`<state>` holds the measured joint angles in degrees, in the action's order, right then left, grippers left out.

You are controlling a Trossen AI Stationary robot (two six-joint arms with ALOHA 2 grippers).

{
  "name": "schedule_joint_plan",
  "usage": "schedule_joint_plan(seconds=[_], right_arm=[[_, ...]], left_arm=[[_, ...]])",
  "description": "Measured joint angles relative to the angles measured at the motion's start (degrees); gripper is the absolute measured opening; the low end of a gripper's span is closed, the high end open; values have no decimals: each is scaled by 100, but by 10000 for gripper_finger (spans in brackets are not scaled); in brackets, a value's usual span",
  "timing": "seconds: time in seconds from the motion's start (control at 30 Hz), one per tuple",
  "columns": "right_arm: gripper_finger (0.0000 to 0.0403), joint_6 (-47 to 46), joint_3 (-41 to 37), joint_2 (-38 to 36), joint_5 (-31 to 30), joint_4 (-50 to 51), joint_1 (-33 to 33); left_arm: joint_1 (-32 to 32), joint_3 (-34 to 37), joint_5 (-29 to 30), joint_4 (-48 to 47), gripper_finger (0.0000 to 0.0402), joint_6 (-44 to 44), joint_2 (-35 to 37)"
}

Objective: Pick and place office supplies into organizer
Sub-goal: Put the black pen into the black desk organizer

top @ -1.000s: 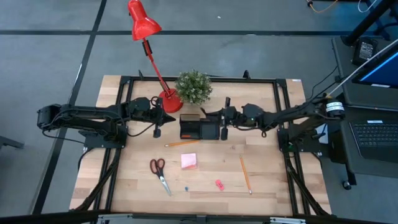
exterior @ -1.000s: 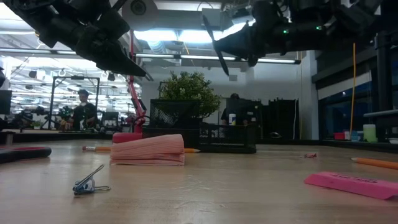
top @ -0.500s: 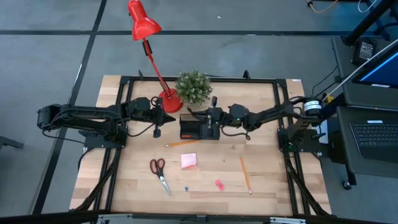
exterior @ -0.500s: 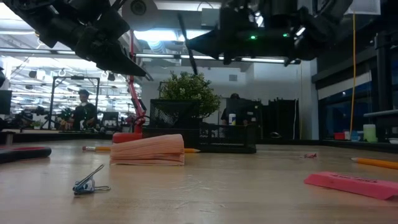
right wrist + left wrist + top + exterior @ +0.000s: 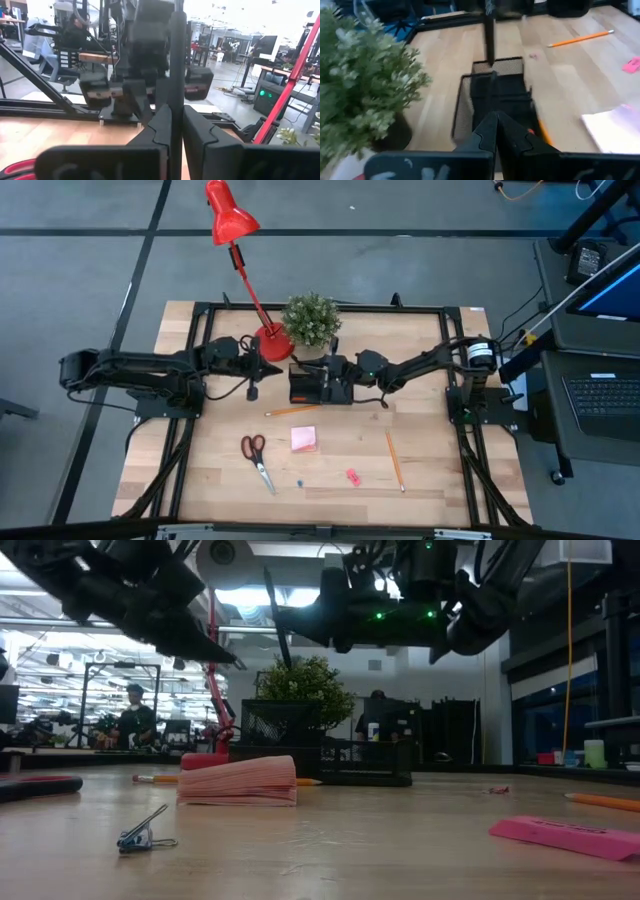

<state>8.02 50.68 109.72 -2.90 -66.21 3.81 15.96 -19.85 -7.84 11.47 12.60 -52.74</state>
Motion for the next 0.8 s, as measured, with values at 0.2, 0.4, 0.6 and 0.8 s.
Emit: schedule_joint_plan(seconds=[0.2, 0.4, 0.6, 0.8], right_arm=[[25, 3, 0, 60, -1, -96, 4], [28, 21, 0, 153, -2, -318, 2], [24, 21, 0, 521, -4, -805, 16], [28, 18, 7, 886, -5, -1221, 31]], left_arm=[[419, 161, -375, 155, 2, -218, 374], [577, 267, -712, 23, 1, -177, 719], [637, 314, -712, 35, 1, -181, 864], [635, 314, -712, 35, 2, -155, 864]])
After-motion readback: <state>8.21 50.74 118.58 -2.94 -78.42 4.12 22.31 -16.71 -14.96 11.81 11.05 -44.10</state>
